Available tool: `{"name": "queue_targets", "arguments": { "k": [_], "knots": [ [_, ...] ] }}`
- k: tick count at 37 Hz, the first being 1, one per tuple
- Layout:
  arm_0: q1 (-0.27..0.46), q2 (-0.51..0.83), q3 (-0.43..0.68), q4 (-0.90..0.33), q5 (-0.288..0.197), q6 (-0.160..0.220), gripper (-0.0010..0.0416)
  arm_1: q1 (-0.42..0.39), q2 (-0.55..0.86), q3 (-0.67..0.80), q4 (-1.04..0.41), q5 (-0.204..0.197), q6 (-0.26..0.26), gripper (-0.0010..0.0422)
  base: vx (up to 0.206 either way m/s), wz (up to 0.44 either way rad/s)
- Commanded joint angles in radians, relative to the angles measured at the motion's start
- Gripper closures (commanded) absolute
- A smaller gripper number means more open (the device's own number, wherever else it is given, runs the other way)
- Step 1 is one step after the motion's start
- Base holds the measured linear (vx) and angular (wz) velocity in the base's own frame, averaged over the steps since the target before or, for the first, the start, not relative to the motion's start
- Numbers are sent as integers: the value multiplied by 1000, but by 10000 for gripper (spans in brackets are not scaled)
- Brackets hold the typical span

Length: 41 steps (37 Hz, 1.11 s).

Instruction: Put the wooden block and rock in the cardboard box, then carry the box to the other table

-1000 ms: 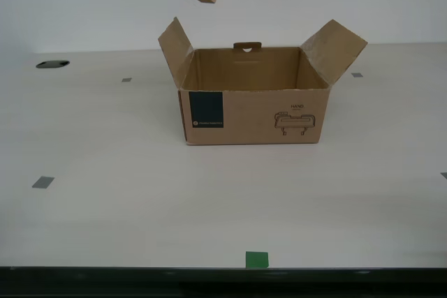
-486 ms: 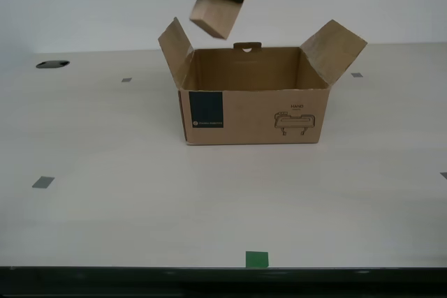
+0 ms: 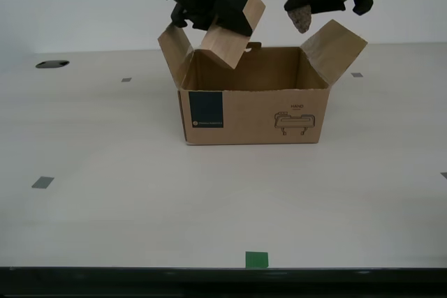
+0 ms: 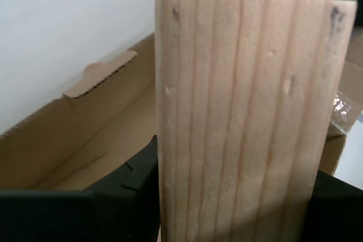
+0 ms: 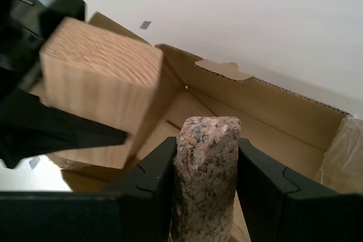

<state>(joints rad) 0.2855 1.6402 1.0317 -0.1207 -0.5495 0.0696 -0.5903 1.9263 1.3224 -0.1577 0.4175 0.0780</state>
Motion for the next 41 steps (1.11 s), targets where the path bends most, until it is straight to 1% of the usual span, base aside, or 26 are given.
{"name": "queue_targets", "arguments": {
  "k": [1,6,10,13,26,29,37,38,41],
  "knots": [
    [11,28,2,19,-6,-2,406,-1,-1,3,4,-9,1,412,0,0],
    [17,56,2,18,-6,-2,406,-1,0,4,4,-9,1,412,0,0],
    [17,56,2,10,-6,9,406,0,-1,7,5,-9,1,412,0,0],
    [18,48,2,9,-6,9,406,0,-1,7,6,-10,-7,412,0,0],
    [18,46,2,18,-6,9,406,-1,-1,7,10,-9,-8,412,0,0],
    [18,46,2,17,-6,37,406,-1,-1,7,11,-9,-8,412,0,0],
    [18,46,2,21,-6,36,406,-1,-1,7,11,-9,-8,412,0,0],
    [18,46,2,21,-6,39,406,-1,-1,7,11,-9,-8,412,0,0],
    [18,46,3,19,-7,63,406,-1,-1,7,11,-9,-7,412,0,0]
  ]
}}
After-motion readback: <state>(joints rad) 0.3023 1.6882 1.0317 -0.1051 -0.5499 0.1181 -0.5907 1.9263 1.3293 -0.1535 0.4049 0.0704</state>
